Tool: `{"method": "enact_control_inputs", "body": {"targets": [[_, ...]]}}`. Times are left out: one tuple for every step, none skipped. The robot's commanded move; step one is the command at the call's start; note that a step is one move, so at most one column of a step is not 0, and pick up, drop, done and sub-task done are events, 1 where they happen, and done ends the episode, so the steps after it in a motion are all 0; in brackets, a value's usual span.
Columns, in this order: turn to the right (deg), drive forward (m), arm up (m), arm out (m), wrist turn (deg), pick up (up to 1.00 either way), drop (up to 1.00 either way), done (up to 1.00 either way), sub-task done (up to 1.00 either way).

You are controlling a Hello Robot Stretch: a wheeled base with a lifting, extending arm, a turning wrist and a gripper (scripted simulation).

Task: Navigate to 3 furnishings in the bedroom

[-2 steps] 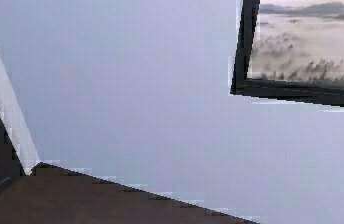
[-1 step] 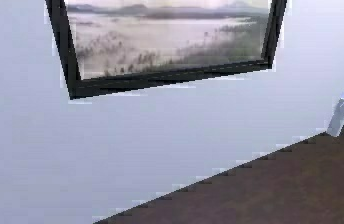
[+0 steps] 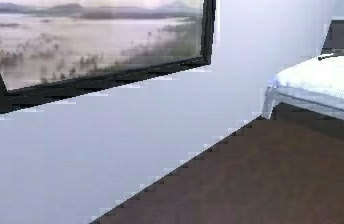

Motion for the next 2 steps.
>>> {"method": "enact_control_inputs", "body": {"targets": [[0.0, 0.45, 0.00, 0.00, 0.0, 0.00, 0.00, 0.00, 0.00], [45.0, 0.00, 0.00, 0.00, 0.0, 0.00, 0.00, 0.00, 0.00]]}}
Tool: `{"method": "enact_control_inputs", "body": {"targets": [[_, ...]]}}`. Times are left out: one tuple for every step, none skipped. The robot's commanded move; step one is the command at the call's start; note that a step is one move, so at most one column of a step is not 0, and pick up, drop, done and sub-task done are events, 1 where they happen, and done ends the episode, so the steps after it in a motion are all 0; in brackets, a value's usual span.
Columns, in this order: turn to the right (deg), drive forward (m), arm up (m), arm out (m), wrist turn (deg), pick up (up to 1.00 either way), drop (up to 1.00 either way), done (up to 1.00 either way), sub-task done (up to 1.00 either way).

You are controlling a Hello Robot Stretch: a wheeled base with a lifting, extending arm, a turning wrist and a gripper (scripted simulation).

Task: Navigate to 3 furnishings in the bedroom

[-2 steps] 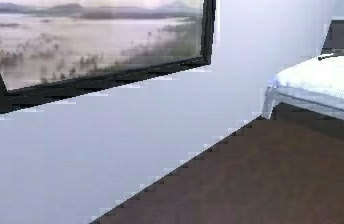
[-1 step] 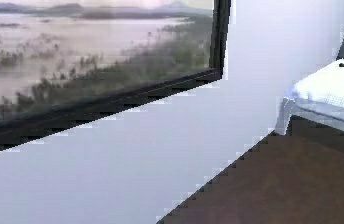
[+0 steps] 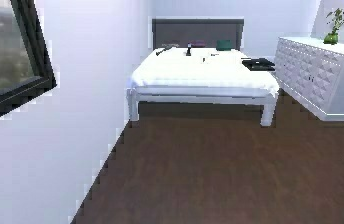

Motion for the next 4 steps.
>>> {"method": "enact_control_inputs", "body": {"targets": [[0.0, 0.50, 0.00, 0.00, 0.0, 0.00, 0.00, 0.00, 0.00], [42.0, 0.00, 0.00, 0.00, 0.0, 0.00, 0.00, 0.00, 0.00], [3.0, 0.00, 0.00, 0.00, 0.0, 0.00, 0.00, 0.00, 0.00], [0.0, 1.00, 0.00, 0.00, 0.0, 0.00, 0.00, 0.00, 0.00]]}}
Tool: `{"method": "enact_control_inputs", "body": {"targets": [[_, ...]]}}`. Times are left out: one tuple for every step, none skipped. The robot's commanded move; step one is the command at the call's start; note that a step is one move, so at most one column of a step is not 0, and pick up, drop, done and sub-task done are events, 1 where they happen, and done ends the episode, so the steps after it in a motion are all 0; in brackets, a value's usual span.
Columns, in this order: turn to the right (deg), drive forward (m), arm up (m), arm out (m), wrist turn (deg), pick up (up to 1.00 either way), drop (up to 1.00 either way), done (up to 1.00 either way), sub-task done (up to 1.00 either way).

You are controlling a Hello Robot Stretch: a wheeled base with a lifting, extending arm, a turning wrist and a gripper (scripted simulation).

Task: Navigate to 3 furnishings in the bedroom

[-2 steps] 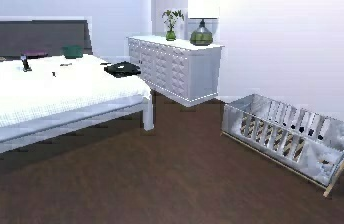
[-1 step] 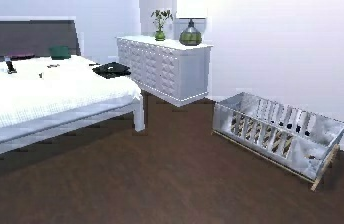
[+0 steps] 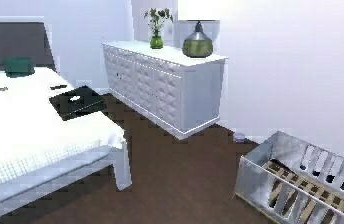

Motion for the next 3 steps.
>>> {"method": "enact_control_inputs", "body": {"targets": [[0.0, 0.80, 0.00, 0.00, 0.0, 0.00, 0.00, 0.00, 0.00], [-45.0, 0.00, 0.00, 0.00, 0.0, 0.00, 0.00, 0.00, 0.00], [-18.0, 0.00, 0.00, 0.00, 0.0, 0.00, 0.00, 0.00, 0.00]]}}
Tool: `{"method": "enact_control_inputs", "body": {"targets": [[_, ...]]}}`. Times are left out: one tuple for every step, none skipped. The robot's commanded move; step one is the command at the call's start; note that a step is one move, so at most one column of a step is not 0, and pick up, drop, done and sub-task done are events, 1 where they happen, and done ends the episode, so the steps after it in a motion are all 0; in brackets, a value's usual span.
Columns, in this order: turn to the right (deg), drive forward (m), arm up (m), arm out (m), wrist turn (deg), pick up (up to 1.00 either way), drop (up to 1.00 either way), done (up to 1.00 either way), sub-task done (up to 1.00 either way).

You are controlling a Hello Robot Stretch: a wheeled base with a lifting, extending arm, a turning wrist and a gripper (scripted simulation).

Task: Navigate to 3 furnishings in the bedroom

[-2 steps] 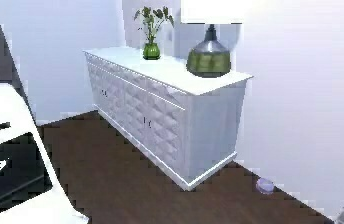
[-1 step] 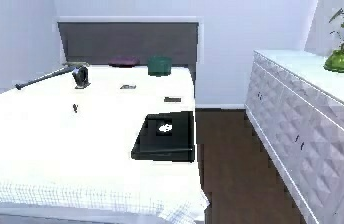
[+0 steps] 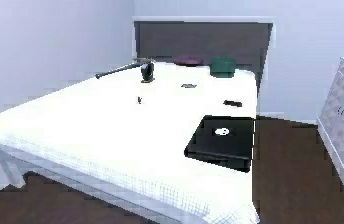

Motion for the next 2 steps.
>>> {"method": "enact_control_inputs", "body": {"targets": [[0.0, 0.00, 0.00, 0.00, 0.0, 0.00, 0.00, 0.00, 1.00], [30.0, 0.00, 0.00, 0.00, 0.0, 0.00, 0.00, 0.00, 0.00]]}}
